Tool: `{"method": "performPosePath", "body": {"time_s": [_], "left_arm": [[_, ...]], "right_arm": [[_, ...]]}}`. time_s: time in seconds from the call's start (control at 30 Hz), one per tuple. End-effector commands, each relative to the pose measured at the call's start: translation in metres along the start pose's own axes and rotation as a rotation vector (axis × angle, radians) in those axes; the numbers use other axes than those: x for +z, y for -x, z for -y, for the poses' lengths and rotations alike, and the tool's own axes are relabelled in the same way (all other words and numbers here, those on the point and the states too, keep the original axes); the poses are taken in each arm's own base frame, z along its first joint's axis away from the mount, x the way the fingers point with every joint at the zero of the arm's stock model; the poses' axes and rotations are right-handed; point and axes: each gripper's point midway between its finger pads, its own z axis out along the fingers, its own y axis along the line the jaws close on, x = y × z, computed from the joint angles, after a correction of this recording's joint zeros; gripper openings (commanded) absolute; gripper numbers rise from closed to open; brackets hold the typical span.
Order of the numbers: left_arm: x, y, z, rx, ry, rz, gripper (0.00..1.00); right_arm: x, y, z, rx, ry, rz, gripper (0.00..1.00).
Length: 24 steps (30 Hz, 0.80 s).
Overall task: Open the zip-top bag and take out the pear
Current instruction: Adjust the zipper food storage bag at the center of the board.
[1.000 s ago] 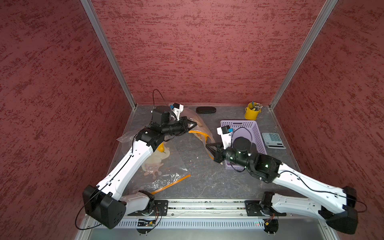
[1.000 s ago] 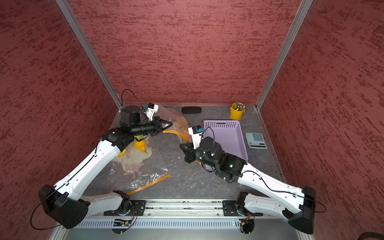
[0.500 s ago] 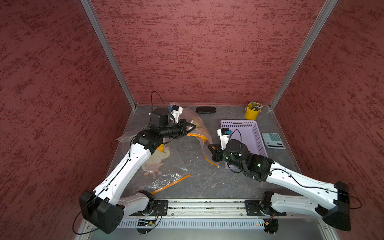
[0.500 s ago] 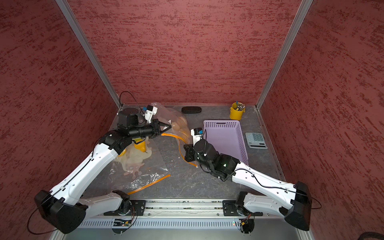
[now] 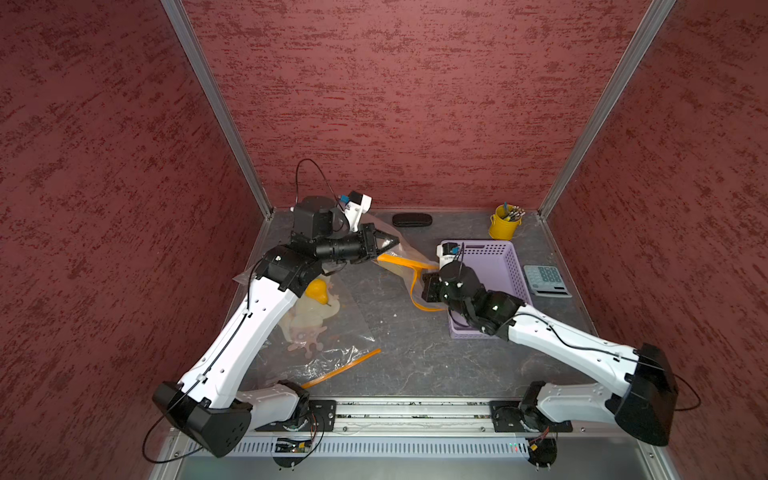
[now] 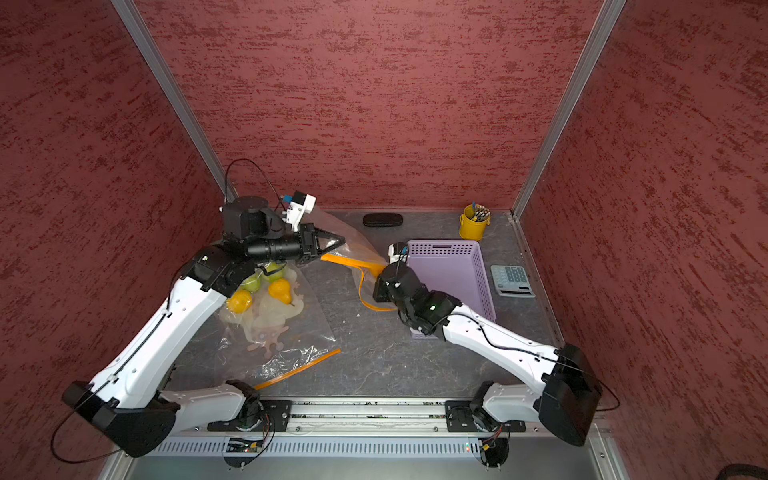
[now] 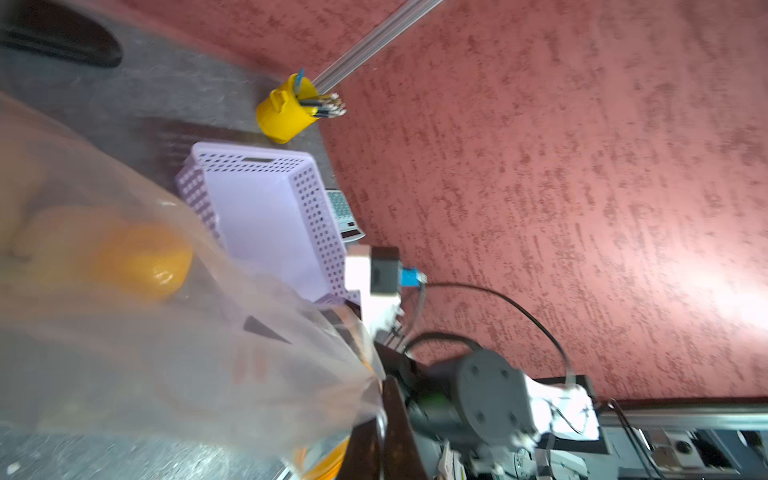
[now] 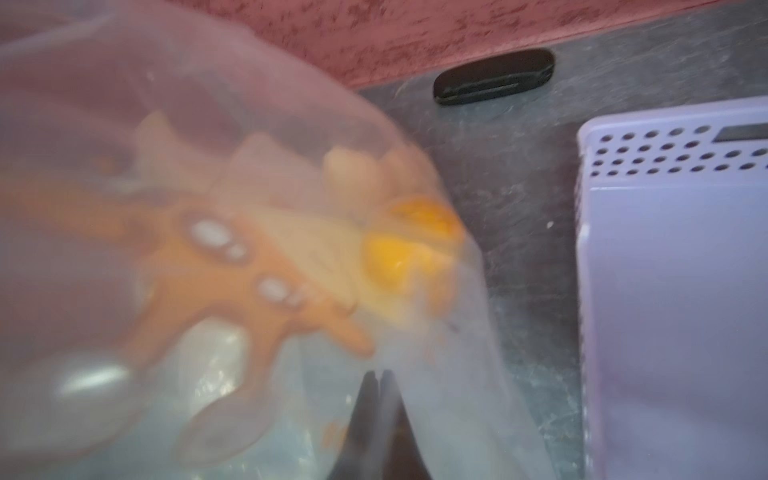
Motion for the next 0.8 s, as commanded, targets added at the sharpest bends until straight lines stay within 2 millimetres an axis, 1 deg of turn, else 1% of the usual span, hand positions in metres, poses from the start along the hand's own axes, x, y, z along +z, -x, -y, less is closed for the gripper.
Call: {"method": "performPosePath", "body": {"time_s": [0.0,0.03,0.07,0.13,0.17,0.23,0.27,0.33,0.4,0.43,0.53,0.57,0.6,0.67,0.7,0.77], "left_arm": [[-0.005,-0.010,0.038,0.030,-0.116,-0.092,0.00],[0.002,-0.015,0.036,0.031,-0.108,-0.111,0.00],[0.009,-0.022,0.030,0.030,-0.089,-0.134,0.00],[0.025,-0.035,0.012,0.014,-0.070,-0.167,0.00],[0.033,-0.042,0.000,-0.008,-0.065,-0.177,0.00],[0.044,-0.055,-0.024,-0.046,-0.047,-0.192,0.00],[0.050,-0.062,-0.039,-0.060,-0.022,-0.197,0.00],[0.056,-0.069,-0.064,-0.084,0.022,-0.196,0.00],[0.060,-0.071,-0.081,-0.108,0.038,-0.188,0.00],[0.061,-0.072,-0.086,-0.112,0.048,-0.186,0.00],[0.064,-0.070,-0.096,-0.089,0.096,-0.172,0.00],[0.065,-0.070,-0.095,-0.075,0.105,-0.174,0.00],[0.066,-0.071,-0.091,-0.064,0.101,-0.180,0.00],[0.071,-0.079,-0.083,-0.059,0.084,-0.199,0.00],[0.072,-0.084,-0.081,-0.062,0.086,-0.207,0.00],[0.071,-0.092,-0.079,-0.063,0.093,-0.205,0.00]], "right_arm": [[0.001,0.030,-0.021,-0.023,0.107,-0.016,0.00],[0.004,0.029,-0.023,-0.032,0.116,-0.042,0.00],[0.009,0.026,-0.021,-0.023,0.124,-0.066,0.03],[0.017,0.014,-0.012,0.016,0.147,-0.107,0.06],[0.022,0.002,-0.008,0.046,0.174,-0.153,0.09],[0.029,-0.019,-0.002,0.100,0.212,-0.213,0.11],[0.032,-0.031,-0.002,0.116,0.239,-0.244,0.11],[0.034,-0.053,-0.004,0.147,0.287,-0.307,0.14],[0.036,-0.075,0.003,0.177,0.284,-0.357,0.15],[0.035,-0.087,0.007,0.180,0.282,-0.385,0.17],[0.026,-0.113,0.004,0.180,0.314,-0.425,0.27],[0.023,-0.118,0.004,0.184,0.320,-0.423,0.30],[0.019,-0.123,0.001,0.183,0.330,-0.415,0.32],[0.012,-0.128,-0.005,0.155,0.325,-0.390,0.30],[0.008,-0.130,-0.005,0.131,0.309,-0.367,0.29],[-0.001,-0.133,-0.002,0.082,0.275,-0.315,0.28]]}}
